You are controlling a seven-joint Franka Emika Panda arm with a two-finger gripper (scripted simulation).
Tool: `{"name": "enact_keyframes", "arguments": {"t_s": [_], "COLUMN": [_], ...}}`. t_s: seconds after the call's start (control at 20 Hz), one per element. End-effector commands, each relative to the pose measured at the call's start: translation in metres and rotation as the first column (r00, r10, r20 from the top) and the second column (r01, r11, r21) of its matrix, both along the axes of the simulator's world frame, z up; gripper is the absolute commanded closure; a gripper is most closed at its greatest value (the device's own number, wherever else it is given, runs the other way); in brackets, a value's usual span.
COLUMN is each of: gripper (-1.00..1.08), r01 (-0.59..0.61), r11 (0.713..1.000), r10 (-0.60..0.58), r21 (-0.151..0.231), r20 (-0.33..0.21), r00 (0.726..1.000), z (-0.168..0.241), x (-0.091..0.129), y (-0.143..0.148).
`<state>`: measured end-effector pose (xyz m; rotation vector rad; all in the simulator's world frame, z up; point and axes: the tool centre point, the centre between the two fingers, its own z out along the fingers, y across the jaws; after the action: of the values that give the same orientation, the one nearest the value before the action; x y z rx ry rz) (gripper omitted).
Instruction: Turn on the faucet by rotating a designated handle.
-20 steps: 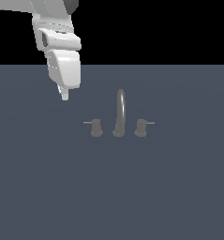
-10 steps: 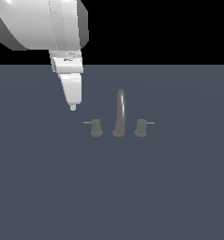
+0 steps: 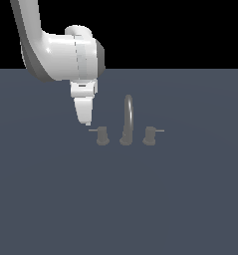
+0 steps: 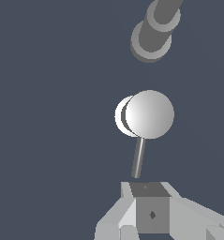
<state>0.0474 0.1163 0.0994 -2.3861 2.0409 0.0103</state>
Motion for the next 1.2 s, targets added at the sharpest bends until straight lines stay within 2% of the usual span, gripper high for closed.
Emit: {"name": "enact_keyframes", "arguments": {"t_s": [0.0,0.3,0.6,0.85,1.15], "gripper": [1.08,1.08,1.08,1.08,1.08], "r01": [0.048,0.125,0.155,0.155,0.156], "r11": [0.999,0.992,0.988,0.988,0.988], "r10": [-0.048,-0.125,-0.155,-0.155,-0.156], "r21": [-0.004,-0.006,-0.007,-0.007,-0.006], "r20": [0.002,0.004,0.004,0.004,0.004], "r00": [0.999,0.992,0.988,0.988,0.988], "z": [-0.011,-0.03,-0.036,-0.037,-0.037], "x": [0.012,0.03,0.037,0.037,0.019], "y": [-0.006,-0.016,-0.02,-0.02,-0.01]}}
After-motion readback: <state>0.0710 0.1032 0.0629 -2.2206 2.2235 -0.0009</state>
